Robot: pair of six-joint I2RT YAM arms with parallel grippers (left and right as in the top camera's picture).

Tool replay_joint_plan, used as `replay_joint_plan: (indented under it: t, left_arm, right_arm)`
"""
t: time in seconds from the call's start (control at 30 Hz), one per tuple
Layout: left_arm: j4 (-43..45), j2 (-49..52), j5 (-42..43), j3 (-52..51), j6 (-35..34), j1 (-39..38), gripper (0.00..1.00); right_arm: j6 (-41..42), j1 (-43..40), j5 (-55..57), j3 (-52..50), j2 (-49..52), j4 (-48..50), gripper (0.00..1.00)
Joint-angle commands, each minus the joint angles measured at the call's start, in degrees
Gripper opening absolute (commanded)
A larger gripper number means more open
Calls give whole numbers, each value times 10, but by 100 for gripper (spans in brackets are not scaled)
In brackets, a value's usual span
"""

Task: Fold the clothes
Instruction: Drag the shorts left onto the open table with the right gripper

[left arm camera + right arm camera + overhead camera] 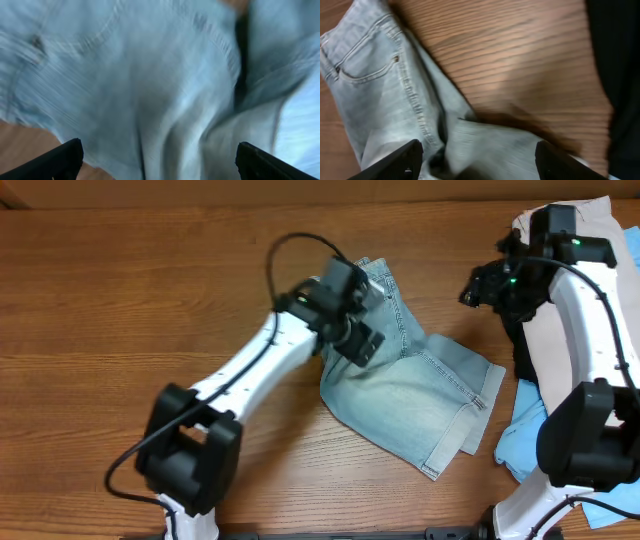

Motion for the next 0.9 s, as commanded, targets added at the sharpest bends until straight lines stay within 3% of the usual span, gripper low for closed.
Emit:
replay_joint_plan:
  t: [0.0, 0.27, 0.47, 0.6, 0.7, 0.87]
  left_arm:
    - [-22, 37, -66, 19, 11, 3, 100]
    - [-26, 108, -82, 19, 19, 15, 100]
    - [-34, 145, -83, 19, -39, 64, 100]
    - [-47, 148, -82, 21, -78, 138, 100]
    - [-58, 148, -82, 31, -76, 183, 100]
    - [-107, 148, -83, 103, -12, 236, 100]
  right_arm:
    - [2, 4, -13, -2, -18, 2, 76]
    - [2, 4, -13, -2, -18, 2, 76]
    - [5, 4, -13, -2, -18, -9, 76]
    - [9, 5, -19, -2, -18, -13, 76]
    - [13, 11, -30, -2, -18, -12, 76]
    - [15, 41, -34, -2, -18, -6, 75]
